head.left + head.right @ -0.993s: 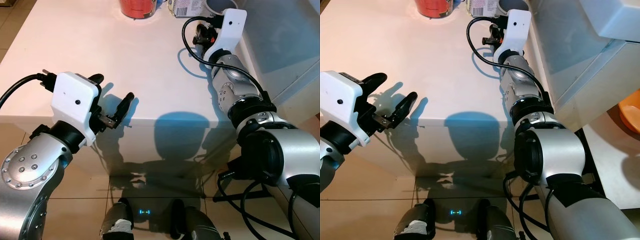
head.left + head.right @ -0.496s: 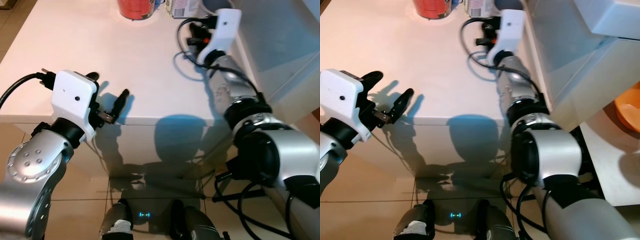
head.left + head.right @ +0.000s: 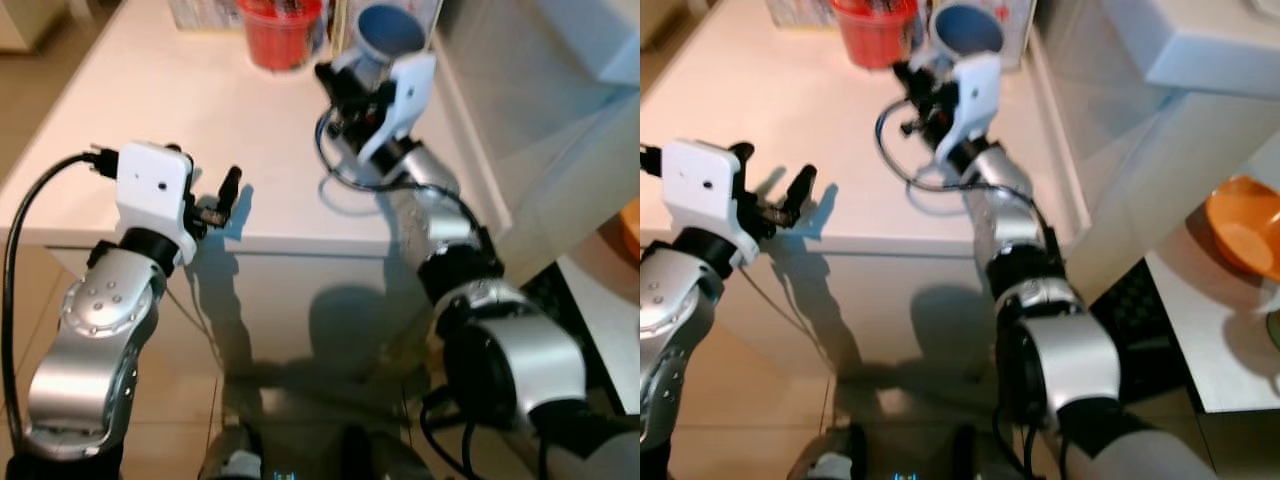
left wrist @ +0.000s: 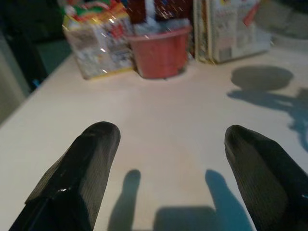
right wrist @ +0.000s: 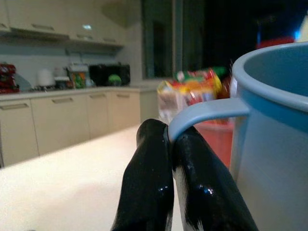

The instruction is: Setting the table

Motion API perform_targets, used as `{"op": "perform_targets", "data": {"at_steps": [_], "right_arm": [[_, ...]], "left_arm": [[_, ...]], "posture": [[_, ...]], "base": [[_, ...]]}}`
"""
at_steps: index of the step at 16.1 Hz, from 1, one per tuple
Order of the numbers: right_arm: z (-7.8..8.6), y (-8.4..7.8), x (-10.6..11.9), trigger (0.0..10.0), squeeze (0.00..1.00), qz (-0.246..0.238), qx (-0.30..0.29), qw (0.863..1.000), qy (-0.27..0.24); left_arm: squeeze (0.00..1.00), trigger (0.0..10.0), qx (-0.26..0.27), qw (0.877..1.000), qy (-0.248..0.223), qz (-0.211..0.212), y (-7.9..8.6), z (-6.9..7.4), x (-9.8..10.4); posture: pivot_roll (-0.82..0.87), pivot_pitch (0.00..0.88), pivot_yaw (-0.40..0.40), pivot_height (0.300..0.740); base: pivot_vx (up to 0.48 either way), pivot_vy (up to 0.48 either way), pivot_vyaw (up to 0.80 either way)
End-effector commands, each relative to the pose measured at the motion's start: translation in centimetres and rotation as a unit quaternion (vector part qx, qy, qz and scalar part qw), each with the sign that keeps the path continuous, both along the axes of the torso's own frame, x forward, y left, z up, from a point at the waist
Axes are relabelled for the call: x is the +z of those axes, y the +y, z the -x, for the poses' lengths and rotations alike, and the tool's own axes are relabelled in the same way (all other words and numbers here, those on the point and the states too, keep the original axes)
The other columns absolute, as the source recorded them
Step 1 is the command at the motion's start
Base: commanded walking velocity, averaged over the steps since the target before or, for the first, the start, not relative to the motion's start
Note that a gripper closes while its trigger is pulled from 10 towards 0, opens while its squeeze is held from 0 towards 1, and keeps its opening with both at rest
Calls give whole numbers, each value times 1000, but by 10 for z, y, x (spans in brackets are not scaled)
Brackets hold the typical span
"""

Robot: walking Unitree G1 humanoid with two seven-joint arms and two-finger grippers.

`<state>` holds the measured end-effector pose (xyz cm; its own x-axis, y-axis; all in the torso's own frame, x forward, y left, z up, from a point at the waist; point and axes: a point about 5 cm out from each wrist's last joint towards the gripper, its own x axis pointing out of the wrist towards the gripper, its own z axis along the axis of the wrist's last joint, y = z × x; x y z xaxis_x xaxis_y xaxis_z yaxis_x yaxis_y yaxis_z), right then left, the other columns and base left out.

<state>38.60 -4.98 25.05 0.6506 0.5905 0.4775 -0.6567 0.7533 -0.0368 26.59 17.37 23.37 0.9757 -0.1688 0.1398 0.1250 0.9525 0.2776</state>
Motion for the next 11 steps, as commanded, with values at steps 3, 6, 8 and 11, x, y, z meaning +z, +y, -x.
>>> {"op": "perform_targets", "data": {"at_steps": [3,6,8,11], "right_arm": [[18,-3,-1,0,0,-3,5,999,-40],[46,-11,-5,0,0,-38,48,997,-37],[62,-18,1,0,0,-42,57,996,-55],[77,-20,-1,0,0,-20,61,996,-60]], "left_arm": [[0,10000,-4,1000,-8,3,-9,-6,-2],[0,10000,8,1000,-14,12,-11,-9,-6],[0,10000,24,999,-18,14,-8,-9,-8],[0,10000,31,999,-15,18,-7,-8,-11]], "posture": [[92,7,-56,740],[77,0,-50,740],[74,0,-51,740],[70,0,-54,740]], "base": [[0,0,0],[0,0,0],[0,0,0],[0,0,0]]}}
